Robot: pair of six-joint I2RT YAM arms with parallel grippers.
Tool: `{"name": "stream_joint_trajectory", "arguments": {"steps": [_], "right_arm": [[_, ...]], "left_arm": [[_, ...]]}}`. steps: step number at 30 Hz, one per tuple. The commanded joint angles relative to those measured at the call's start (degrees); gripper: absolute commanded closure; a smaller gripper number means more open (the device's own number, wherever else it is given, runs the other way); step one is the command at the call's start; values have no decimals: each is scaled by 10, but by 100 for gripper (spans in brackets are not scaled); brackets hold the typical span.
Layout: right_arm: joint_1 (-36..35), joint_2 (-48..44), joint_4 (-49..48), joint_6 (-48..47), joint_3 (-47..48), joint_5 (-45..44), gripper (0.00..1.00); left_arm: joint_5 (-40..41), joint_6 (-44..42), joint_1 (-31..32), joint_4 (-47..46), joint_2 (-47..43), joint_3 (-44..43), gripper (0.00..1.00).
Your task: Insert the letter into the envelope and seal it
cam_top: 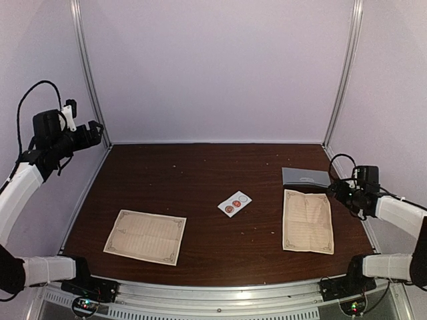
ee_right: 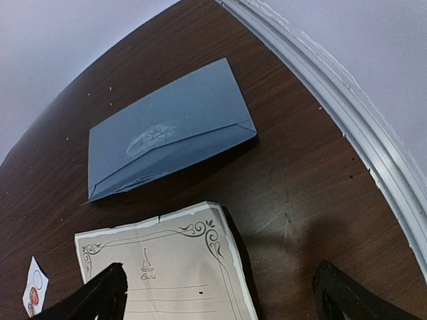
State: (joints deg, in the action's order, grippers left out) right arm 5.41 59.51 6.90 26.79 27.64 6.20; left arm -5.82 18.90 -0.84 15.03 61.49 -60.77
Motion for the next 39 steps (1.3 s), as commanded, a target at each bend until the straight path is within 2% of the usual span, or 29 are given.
{"name": "stream_joint_trajectory", "arguments": {"steps": [1, 5, 9, 19, 25, 39], "right_arm": [[37, 29, -7, 15, -26, 106, 5], [56, 74, -44, 19, -45, 164, 17], [61, 111, -68, 21, -51, 203, 26], [64, 121, -93, 11, -60, 186, 31], [64, 135, -86, -8, -47, 189, 41], [69, 184, -98, -24, -24, 188, 47]], "left_arm": [[21, -48, -12, -72, -79, 77, 2], [90, -81, -12, -73, -128, 110, 2], [78, -80, -12, -70, -135, 103, 2], [64, -76, -13, -70, -130, 104, 2], [65, -74, -12, -70, -133, 105, 2], [58, -71, -12, -70, -126, 106, 2]]}}
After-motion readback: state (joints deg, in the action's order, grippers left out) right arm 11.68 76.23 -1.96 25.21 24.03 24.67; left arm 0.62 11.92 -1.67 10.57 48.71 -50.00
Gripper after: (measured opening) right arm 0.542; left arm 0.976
